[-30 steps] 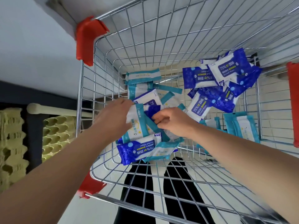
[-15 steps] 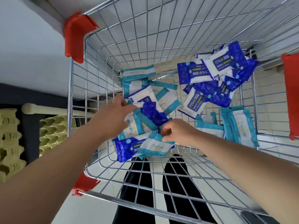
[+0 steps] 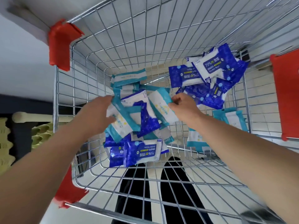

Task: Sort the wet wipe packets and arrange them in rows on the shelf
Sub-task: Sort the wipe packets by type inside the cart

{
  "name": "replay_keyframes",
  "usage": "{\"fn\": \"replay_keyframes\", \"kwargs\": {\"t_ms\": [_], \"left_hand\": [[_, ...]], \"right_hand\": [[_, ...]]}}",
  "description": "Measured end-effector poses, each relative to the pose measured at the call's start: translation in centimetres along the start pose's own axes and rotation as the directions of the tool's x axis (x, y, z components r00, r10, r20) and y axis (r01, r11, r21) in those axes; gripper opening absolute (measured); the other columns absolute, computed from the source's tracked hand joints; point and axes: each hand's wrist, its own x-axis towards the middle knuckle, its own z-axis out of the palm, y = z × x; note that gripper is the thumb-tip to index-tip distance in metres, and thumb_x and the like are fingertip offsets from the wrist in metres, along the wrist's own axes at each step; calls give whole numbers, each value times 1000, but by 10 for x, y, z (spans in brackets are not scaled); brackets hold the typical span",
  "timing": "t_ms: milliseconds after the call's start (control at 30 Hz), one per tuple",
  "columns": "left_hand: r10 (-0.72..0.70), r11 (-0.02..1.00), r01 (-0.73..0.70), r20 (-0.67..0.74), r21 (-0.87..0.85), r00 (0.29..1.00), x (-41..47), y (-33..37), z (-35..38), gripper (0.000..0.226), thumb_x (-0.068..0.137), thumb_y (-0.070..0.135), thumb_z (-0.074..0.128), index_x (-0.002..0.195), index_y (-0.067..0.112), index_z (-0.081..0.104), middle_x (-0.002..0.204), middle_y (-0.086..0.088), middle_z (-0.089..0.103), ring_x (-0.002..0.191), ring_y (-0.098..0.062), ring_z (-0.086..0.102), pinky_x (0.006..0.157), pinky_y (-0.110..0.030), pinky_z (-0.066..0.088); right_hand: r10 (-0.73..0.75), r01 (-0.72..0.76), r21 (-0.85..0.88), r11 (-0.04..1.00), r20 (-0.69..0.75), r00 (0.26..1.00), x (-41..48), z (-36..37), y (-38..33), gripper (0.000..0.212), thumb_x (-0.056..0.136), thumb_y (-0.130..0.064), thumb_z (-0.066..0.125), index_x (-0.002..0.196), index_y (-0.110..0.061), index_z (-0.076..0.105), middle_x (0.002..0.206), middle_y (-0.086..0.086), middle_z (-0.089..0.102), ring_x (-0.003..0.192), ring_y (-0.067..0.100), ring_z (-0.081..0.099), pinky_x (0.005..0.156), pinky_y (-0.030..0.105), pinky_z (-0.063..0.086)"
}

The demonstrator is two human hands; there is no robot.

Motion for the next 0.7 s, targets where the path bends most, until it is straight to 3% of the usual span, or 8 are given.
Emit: {"fn": "replay_keyframes", "kwargs": {"t_ms": [133,200,300,400,500,567,633,700], "left_hand": [[-38,999,37,115,16,993,7,13,-9,43,87,20,66,128,13,54,109,-7,50,93,-20,48,75,-24,35],[-30,1000,29,140,11,990,9,20,-12,45,87,19,65,130,14,53,116,-9,52,95,-21,49,75,-22,33],[-29,999,32,153,-22,988,11,26,-16,56,87,20,66,138,16,45,135,-8,51,117,-24,50,83,-25,36],[-1,998,9,155,-55,988,14,38,-21,62,86,26,68,141,15,41,139,-6,48,118,-23,49,89,-26,37],[33,990,-11,152,-138,988,20,60,-19,67,86,31,68,143,19,37,143,-4,45,112,-19,49,84,-22,34],[71,977,-42,133,-207,989,27,78,-14,60,84,31,70,137,22,44,130,0,52,104,-15,49,81,-21,34],[96,955,-59,116,-292,989,34,97,-8,48,83,29,71,126,22,50,110,6,56,91,-12,50,68,-21,35],[115,930,-58,136,-362,984,42,120,2,41,83,29,72,118,25,50,96,11,55,78,-6,51,56,-13,34]], "right_hand": [[23,-28,28,999,161,987,-1,7,-14,41,84,-7,67,122,-11,51,104,6,62,86,17,60,57,17,44],[34,-7,-111,994,241,970,-1,2,-17,32,85,-7,65,116,-4,59,101,9,64,82,17,59,56,16,42],[67,-7,-182,983,326,943,-2,-7,-12,16,88,-13,63,101,-3,63,86,8,61,66,12,55,49,17,38],[45,0,-148,989,298,954,-1,-24,-7,14,90,-19,57,94,-6,60,73,5,53,61,14,48,52,24,35],[13,7,-87,996,233,973,3,-62,-4,18,83,-17,57,95,-3,59,80,11,60,71,20,53,62,33,41],[11,9,-94,996,213,977,3,-96,0,21,81,-14,59,100,-6,61,90,7,68,79,23,63,71,38,51],[34,-3,-174,985,175,984,1,-130,9,23,80,-16,61,103,-13,59,96,6,69,85,22,66,80,38,54],[72,-21,-282,959,170,983,-5,-161,21,22,84,-12,60,105,-15,56,97,5,66,83,20,63,73,32,50]]}}
